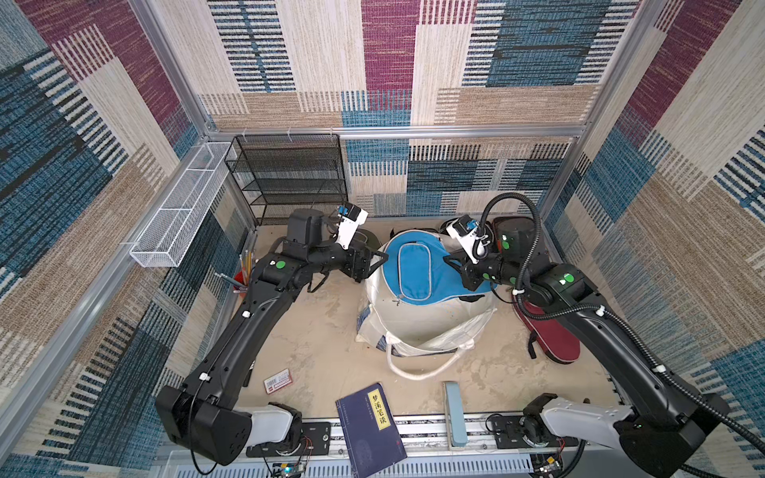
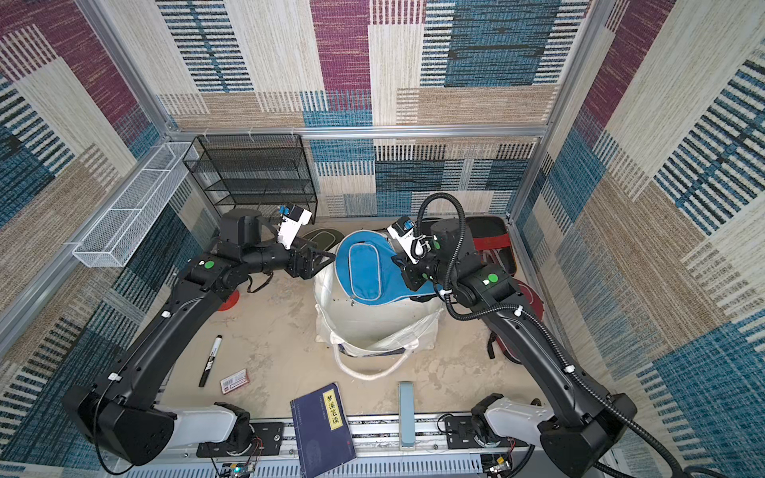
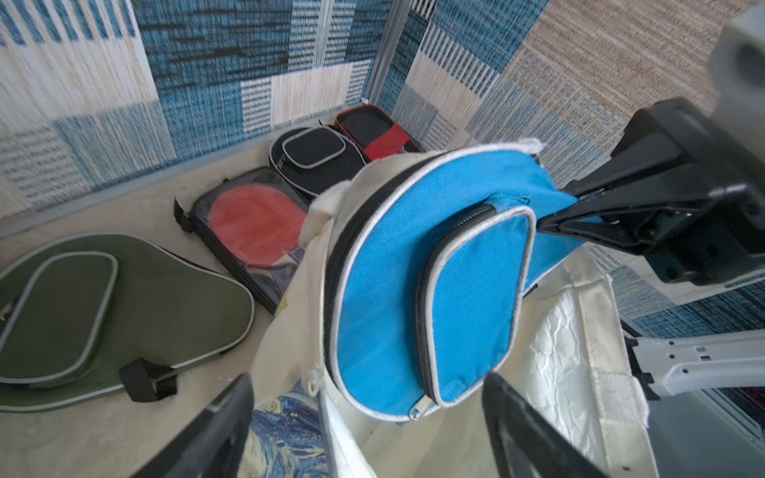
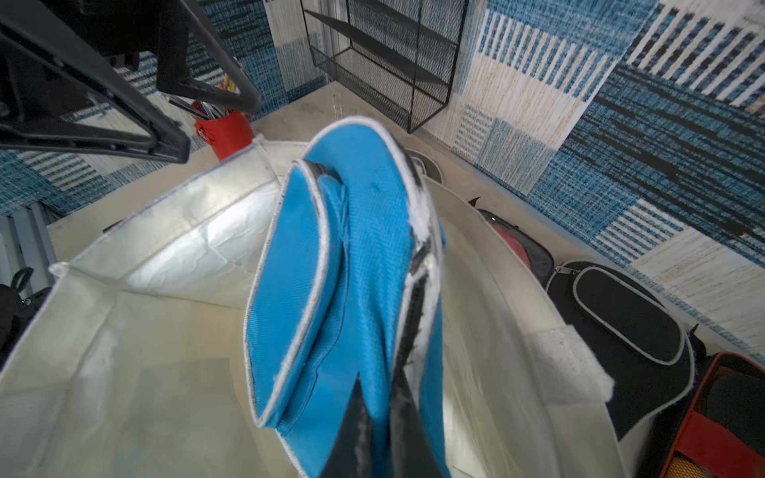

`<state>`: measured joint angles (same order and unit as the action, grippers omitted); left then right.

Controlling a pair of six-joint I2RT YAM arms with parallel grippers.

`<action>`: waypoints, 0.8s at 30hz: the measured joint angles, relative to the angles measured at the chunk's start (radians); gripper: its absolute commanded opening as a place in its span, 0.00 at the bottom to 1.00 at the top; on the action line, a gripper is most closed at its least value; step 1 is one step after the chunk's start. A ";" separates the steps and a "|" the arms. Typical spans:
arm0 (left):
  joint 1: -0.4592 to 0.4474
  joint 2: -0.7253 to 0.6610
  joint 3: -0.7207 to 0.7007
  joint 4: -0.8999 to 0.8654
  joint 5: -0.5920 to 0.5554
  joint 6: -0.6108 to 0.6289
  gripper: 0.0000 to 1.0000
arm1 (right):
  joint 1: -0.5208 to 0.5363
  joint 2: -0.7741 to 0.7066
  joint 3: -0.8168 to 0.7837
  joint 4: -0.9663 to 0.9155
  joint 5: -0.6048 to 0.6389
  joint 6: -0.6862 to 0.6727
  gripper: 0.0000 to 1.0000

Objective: Remove the ping pong set from the canvas bag
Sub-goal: Pick up the ping pong set from the canvas bag, then place the ping pong set at the center of the board.

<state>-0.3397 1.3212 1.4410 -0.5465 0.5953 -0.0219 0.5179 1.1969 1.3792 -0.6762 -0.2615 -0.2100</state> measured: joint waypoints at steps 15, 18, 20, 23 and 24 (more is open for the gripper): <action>0.045 0.011 -0.100 0.180 0.376 -0.066 0.79 | 0.000 0.014 0.089 0.082 -0.211 0.019 0.00; 0.048 0.011 -0.127 0.278 0.443 -0.114 0.19 | 0.001 0.032 0.087 0.093 -0.235 0.026 0.00; 0.053 0.013 -0.148 0.344 0.487 -0.167 0.00 | -0.001 0.040 0.080 0.105 -0.244 0.029 0.00; 0.061 0.011 -0.170 0.422 0.565 -0.233 0.00 | -0.005 0.054 0.079 0.116 -0.231 0.029 0.15; 0.067 0.012 -0.175 0.440 0.581 -0.244 0.00 | -0.005 0.059 0.086 0.115 -0.229 0.029 0.37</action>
<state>-0.2726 1.3334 1.2659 -0.1066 1.1767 -0.2657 0.5129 1.2560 1.4654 -0.5610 -0.4900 -0.1814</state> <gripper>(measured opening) 0.189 0.087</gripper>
